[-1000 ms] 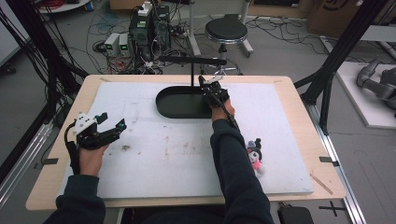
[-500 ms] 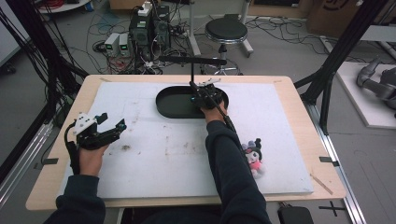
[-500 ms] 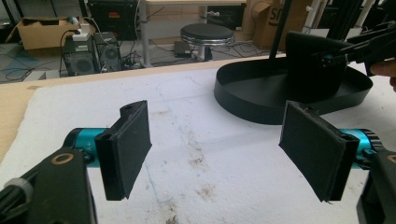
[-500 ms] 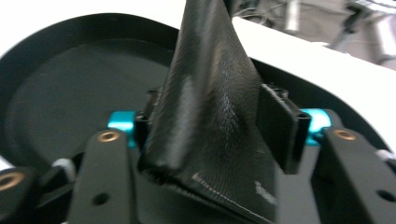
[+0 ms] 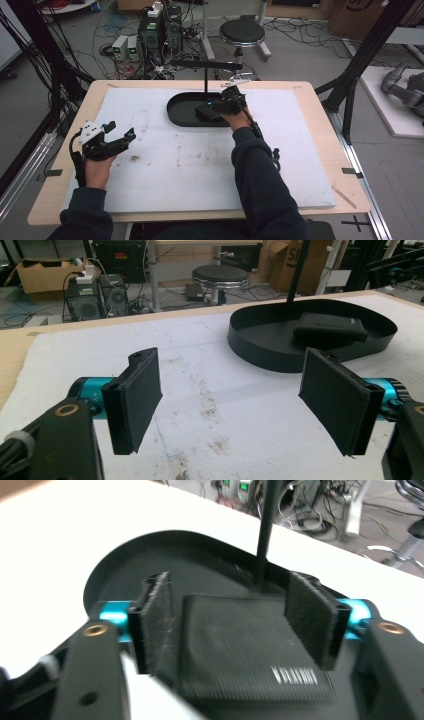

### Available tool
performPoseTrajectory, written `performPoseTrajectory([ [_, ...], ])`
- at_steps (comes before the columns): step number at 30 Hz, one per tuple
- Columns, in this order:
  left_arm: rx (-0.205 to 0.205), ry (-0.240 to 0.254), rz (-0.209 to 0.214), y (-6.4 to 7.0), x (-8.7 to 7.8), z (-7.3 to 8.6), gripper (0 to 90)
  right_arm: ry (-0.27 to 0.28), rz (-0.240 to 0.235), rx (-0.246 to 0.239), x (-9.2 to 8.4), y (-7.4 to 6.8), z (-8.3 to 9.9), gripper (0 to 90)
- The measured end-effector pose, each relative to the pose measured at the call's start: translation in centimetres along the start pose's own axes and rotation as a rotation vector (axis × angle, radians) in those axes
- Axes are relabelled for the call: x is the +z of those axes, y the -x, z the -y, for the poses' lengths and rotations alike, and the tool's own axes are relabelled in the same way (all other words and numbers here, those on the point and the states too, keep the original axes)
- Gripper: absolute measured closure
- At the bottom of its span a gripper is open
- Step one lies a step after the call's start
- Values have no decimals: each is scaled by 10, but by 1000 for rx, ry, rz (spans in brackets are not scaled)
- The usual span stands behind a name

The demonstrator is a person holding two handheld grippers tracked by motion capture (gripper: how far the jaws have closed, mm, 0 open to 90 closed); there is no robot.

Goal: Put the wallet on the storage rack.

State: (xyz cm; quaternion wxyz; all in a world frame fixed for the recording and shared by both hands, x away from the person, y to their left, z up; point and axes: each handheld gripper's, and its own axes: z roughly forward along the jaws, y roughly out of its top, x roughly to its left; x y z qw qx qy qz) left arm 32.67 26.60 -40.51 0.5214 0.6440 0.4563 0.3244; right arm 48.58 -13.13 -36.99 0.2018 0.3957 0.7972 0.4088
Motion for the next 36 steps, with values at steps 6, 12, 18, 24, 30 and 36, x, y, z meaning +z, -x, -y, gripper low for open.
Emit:
performPoseTrajectory([
  [6, -1, 2, -2, 1, -1, 0, 243, -231, 9, -28, 14, 1, 18, 433],
  [12, -3, 2, -1, 0, 0, 0, 243, -253, 38, -76, 38, -10, 22, 437],
  [18, -7, 2, 4, 0, 1, 1, 243, -146, 16, -17, 26, -5, 17, 394],
  [24, -10, 10, -5, 0, 0, 0, 222, -55, 2, 11, -26, 9, 8, 290],
  [30, -1, 0, 6, 1, 2, 1, 195, 12, -16, -12, -86, 23, 32, 214],
  [36, 9, -1, 10, 2, 1, 1, 195, 56, 21, -56, -132, 34, 84, 213],
])
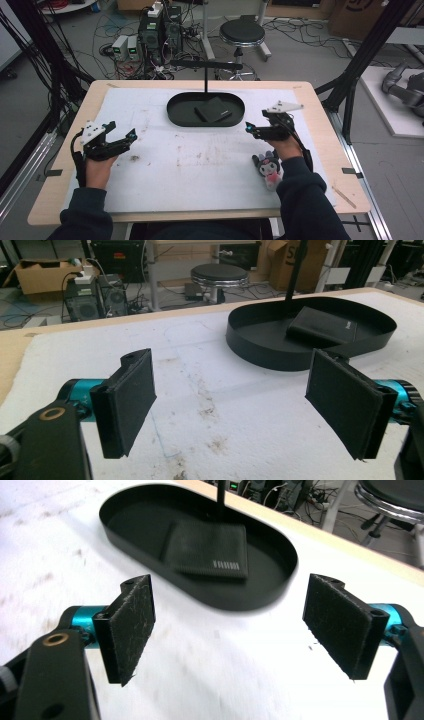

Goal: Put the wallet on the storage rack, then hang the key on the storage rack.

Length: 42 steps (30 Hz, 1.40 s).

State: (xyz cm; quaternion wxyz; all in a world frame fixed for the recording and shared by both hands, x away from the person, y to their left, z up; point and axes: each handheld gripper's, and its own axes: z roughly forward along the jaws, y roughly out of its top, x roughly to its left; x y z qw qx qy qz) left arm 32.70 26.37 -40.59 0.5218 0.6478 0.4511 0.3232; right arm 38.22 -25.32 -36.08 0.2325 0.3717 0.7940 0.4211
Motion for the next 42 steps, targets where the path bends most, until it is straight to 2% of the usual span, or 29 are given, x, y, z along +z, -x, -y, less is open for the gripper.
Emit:
performPoseTrajectory([
  [5, 2, -2, 0, 1, -1, 0, 195, 9, 28, 7, -20, 4, 34, 214],
  [9, 2, -7, -5, 1, -1, 1, 197, 24, 48, 24, -26, 6, 48, 215],
  [12, 7, -10, -16, 2, -2, 1, 200, -13, 60, 35, -25, 5, 53, 218],
  [17, 5, -10, -14, 1, -1, 0, 200, -18, 57, 15, -26, 3, 58, 218],
  [20, 11, -18, -12, 2, 0, 1, 201, -10, 77, 8, -28, 0, 60, 218],
  [22, 12, -17, -11, 1, 1, 1, 204, -5, 75, 9, -30, -3, 61, 218],
  [26, 13, -24, -10, 1, 1, 1, 205, -1, 69, -22, -32, -6, 61, 230],
  [29, 14, -27, -10, 2, 1, 1, 207, -6, 47, -17, -33, -6, 63, 252],
  [32, 19, -32, -9, 3, 2, 1, 208, -36, 44, -25, -35, -6, 64, 250],
  [35, 26, -36, -8, 5, 2, 1, 209, -90, 31, -21, -40, -6, 64, 251],
  [39, 34, -46, -11, 7, 2, 2, 213, -151, 27, 43, -48, -11, 64, 216],
  [42, 33, -48, -17, 8, 1, 2, 214, -194, 25, 37, -51, -18, 69, 216],
])
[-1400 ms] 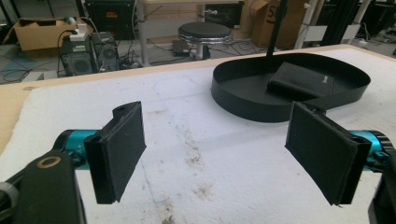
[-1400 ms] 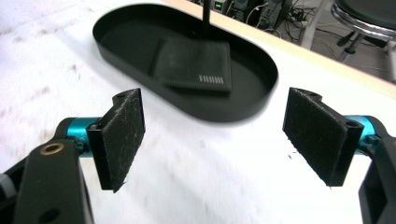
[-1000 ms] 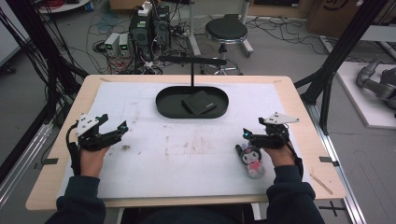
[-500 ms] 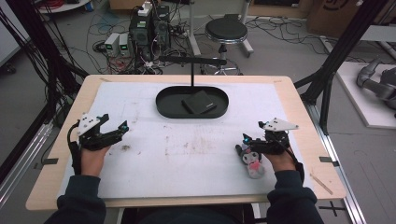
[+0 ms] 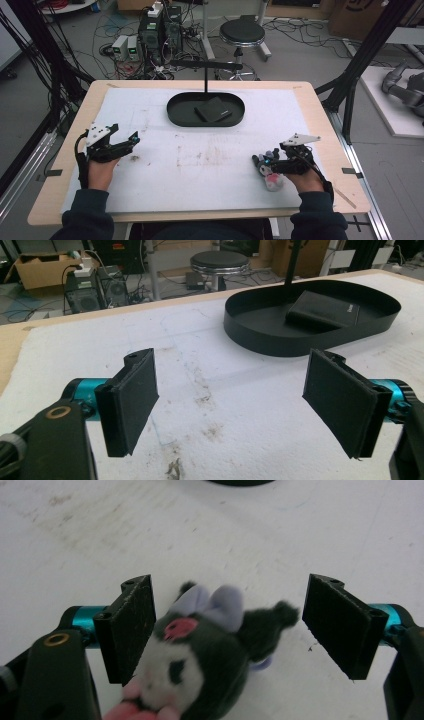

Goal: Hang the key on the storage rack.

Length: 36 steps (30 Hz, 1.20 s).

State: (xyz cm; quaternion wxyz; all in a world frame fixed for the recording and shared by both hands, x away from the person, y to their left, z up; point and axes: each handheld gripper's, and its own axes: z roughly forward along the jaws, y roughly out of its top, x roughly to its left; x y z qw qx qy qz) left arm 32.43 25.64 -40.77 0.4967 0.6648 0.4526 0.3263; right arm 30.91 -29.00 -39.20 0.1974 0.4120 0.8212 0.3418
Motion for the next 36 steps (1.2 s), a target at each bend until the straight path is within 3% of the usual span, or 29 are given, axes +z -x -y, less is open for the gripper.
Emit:
performPoseTrajectory([
  [4, 1, -7, 0, 2, 1, 0, 215, -74, -27, -25, 4, -11, 8, 208],
  [9, 10, -24, 6, 3, 4, 2, 220, -189, 48, -167, 25, -16, 17, 201],
  [11, 5, -20, 4, 2, 4, 1, 221, -167, 31, -177, 26, -12, 16, 286],
  [12, 5, -21, 4, 2, 4, 2, 221, -142, 46, -189, 24, -10, 15, 307],
  [14, 2, -25, 0, 0, 3, 2, 221, -118, 52, -208, 25, -6, 12, 315],
  [17, 1, -21, -1, 0, 3, 2, 221, -91, 11, -224, 34, 2, 15, 300],
  [19, 1, -21, -1, 0, 2, 2, 222, -78, 5, -185, 35, 5, 16, 270],
  [21, 1, -23, -1, -1, 2, 2, 223, -75, 34, -141, 33, 5, 16, 246],
  [25, -5, -22, -7, -3, 1, 3, 224, -65, 78, -107, 24, 0, 16, 210],
  [28, -8, -21, -10, -4, 0, 3, 225, -80, 97, -95, 23, -2, 17, 204],
  [31, -6, -21, -10, -5, 0, 3, 225, -141, 75, -83, 30, -6, 20, 199],
  [33, -7, -23, -13, -5, 0, 3, 226, -165, 100, -113, 35, -10, 20, 194],
  [36, -3, -25, -9, -4, 1, 4, 227, -170, 133, -123, 36, -10, 17, 294],
])
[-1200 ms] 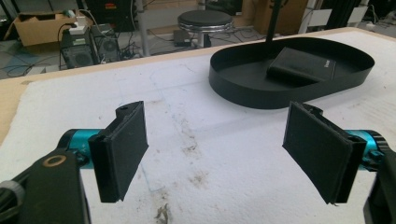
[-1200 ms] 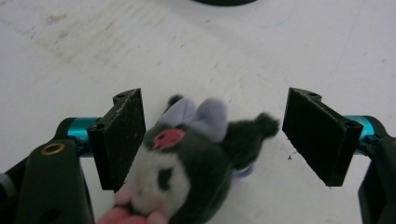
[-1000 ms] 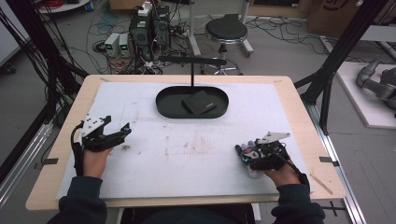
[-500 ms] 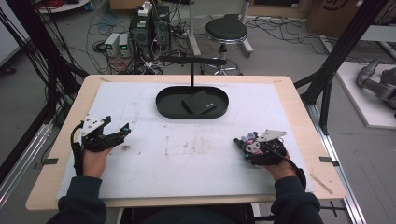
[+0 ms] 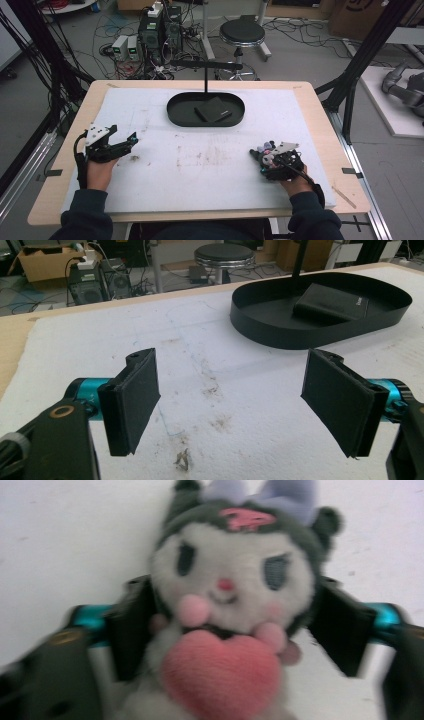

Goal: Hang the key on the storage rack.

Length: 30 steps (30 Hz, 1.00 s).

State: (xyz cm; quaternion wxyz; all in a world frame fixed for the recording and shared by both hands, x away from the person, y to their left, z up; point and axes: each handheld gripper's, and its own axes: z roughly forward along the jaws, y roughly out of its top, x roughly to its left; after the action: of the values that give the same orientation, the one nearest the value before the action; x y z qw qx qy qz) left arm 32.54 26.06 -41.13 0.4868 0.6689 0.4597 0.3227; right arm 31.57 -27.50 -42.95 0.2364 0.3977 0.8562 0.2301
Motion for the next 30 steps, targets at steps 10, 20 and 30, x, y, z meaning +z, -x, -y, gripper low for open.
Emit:
performPoseTrajectory([
  [10, -17, 1, -9, -5, -2, 1, 230, 159, -121, 150, -13, 26, -6, 379],
  [20, -21, 12, -3, -5, -1, 1, 230, 289, -263, 241, -24, 49, -43, 378],
  [30, -24, 31, 6, -6, -2, 0, 232, 304, -224, 110, -22, 55, -122, 374],
])
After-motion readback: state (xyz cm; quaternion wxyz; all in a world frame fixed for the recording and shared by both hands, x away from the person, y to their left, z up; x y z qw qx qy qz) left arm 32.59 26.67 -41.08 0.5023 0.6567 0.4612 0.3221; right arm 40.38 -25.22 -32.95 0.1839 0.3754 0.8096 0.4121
